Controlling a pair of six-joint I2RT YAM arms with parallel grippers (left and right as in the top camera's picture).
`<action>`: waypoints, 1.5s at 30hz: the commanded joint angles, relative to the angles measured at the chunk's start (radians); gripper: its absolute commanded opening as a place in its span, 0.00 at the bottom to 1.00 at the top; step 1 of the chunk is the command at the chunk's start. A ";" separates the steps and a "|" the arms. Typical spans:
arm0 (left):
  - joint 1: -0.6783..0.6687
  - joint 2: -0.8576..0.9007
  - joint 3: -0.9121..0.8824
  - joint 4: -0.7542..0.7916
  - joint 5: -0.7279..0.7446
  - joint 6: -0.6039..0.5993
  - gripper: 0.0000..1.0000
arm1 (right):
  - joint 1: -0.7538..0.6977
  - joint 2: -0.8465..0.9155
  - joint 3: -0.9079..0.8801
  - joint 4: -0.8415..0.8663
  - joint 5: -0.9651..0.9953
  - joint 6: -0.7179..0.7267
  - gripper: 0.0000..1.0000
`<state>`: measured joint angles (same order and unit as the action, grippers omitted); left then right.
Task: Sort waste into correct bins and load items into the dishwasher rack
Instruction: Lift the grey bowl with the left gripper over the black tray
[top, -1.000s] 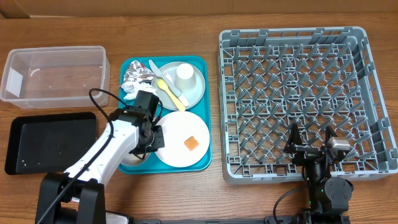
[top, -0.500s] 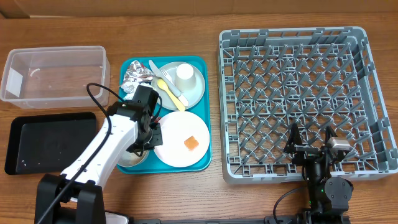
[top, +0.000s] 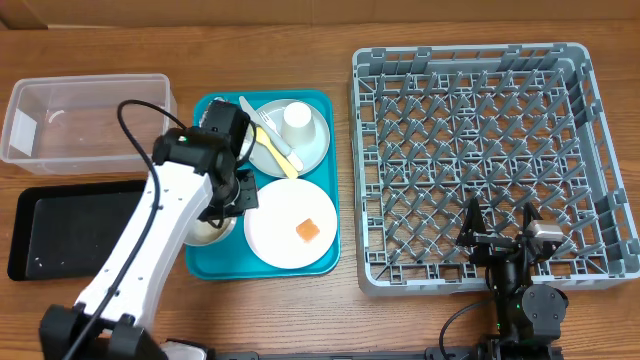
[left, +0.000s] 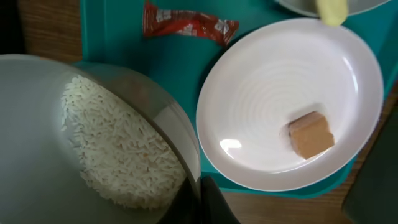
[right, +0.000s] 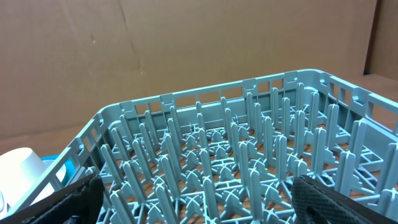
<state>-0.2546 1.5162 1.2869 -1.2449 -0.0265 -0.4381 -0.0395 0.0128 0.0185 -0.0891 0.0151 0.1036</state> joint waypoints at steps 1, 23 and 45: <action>0.026 -0.104 0.055 -0.008 -0.007 -0.003 0.04 | -0.003 -0.010 -0.010 0.006 0.009 -0.007 1.00; 0.696 -0.260 0.035 0.106 0.258 0.090 0.04 | -0.003 -0.010 -0.010 0.006 0.009 -0.007 1.00; 0.903 -0.198 -0.237 0.442 0.540 0.209 0.04 | -0.003 -0.010 -0.010 0.006 0.009 -0.007 1.00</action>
<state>0.6422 1.2770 1.0767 -0.8219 0.4751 -0.2691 -0.0395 0.0128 0.0185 -0.0898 0.0151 0.1040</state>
